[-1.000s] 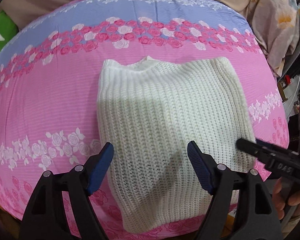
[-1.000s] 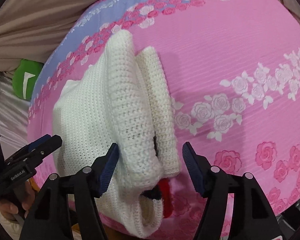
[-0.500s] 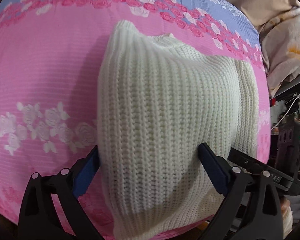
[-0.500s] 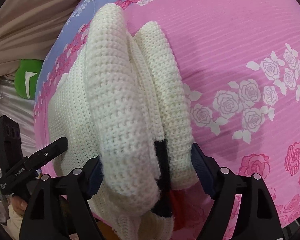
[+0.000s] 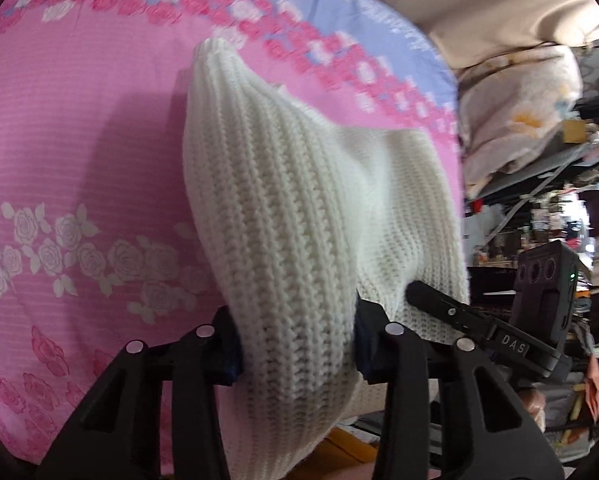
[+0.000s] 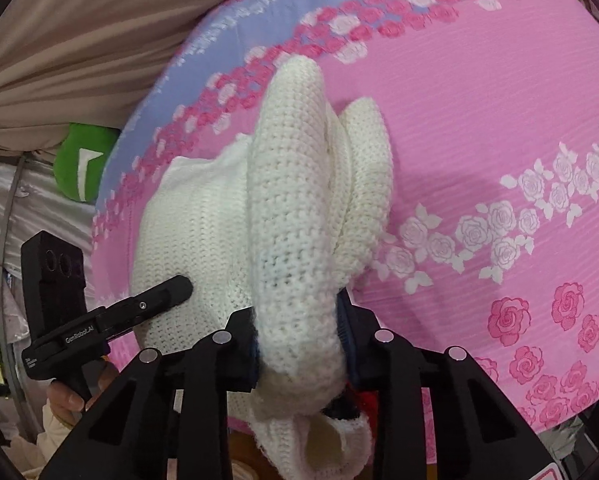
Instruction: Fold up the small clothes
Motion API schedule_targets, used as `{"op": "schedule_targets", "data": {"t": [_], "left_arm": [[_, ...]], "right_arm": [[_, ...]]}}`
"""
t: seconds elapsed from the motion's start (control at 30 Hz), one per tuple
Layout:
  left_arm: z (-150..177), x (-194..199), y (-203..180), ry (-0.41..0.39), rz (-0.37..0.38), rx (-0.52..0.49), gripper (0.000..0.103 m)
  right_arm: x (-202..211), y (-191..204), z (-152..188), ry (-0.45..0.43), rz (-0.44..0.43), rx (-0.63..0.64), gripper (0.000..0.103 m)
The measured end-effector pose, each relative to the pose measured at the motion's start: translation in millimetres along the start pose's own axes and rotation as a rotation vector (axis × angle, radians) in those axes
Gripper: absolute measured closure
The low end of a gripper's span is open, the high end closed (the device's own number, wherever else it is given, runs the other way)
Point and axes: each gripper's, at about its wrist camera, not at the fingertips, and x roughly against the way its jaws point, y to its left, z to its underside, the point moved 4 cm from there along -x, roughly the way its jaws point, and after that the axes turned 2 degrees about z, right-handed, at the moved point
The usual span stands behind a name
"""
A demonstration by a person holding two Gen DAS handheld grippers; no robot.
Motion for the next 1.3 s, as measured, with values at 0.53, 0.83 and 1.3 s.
{"op": "schedule_targets", "data": {"t": [0.53,0.83,1.3], "left_arm": [[-75.2,223.1,-56.4,-0.419,0.004,-0.359,0.059],[-96.1,138.9,149.0,-0.247,-0.275,-0.025,0.047],[-57.4,124.7,133.8,-0.243,-0.31,-0.115,0.035]], "right_arm": [[83.5,186.4,-76.5,-0.408,-0.216,0.257,0.069],[-102.0,132.4,-63.9,-0.13,0.036,0.026,0.074],[-134.0,170.8,-71.4,-0.109,0.148,0.159,0.087]]}}
